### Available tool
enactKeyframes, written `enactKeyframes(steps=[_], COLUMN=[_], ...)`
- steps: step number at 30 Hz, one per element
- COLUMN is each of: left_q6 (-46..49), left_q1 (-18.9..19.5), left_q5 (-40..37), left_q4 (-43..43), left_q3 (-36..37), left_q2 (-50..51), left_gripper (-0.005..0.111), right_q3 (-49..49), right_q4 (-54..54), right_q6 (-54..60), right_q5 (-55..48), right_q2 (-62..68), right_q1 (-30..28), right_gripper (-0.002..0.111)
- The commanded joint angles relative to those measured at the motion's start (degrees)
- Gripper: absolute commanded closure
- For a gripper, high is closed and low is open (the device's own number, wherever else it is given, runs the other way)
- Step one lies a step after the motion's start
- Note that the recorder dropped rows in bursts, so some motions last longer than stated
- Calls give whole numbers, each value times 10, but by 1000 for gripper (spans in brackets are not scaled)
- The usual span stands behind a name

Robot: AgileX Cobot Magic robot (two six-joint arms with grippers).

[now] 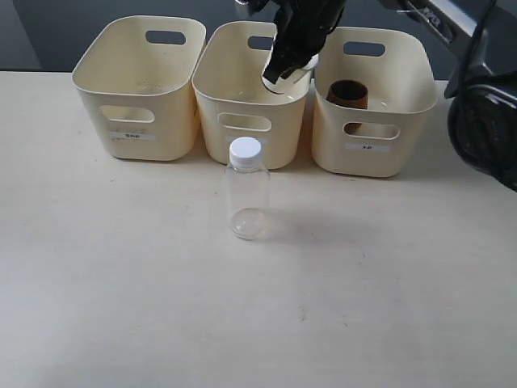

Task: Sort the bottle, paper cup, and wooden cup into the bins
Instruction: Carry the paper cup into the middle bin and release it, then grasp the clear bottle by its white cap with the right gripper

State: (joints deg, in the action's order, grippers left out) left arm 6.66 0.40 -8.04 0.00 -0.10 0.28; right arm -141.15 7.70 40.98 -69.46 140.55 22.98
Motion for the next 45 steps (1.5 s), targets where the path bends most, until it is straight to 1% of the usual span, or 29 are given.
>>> enactKeyframes(steps=[1, 5, 18, 20, 24, 26, 37, 40, 45], left_q6=[-1, -1, -1, -1, -1, -1, -1, -1, -1], left_q1=[0, 0, 0, 0, 0, 0, 0, 0, 0], left_q5=[3, 3, 3, 3, 3, 3, 3, 3, 3], left_q4=[0, 0, 0, 0, 0, 0, 0, 0, 0], left_q3=[1, 1, 1, 1, 1, 1, 1, 1, 1], left_q2=[-3, -3, -3, -3, -3, -3, -3, -3, -3], left_gripper=[107, 107, 107, 107, 107, 107, 107, 107, 107], right_q3=[-26, -26, -26, -26, -26, -26, -26, -26, -26], right_q4=[20, 3, 15, 20, 21, 21, 29, 29, 41], right_q6=[34, 49, 61, 64, 64, 59, 52, 29, -41], right_q5=[-5, -5, -5, -5, -5, -5, -5, -5, -5], right_q2=[30, 47, 60, 60, 60, 60, 40, 0, -106], right_q1=[-3, -3, -2, -2, -2, -2, -2, -2, -3], right_gripper=[109, 109, 108, 100, 76, 71, 72, 72, 72])
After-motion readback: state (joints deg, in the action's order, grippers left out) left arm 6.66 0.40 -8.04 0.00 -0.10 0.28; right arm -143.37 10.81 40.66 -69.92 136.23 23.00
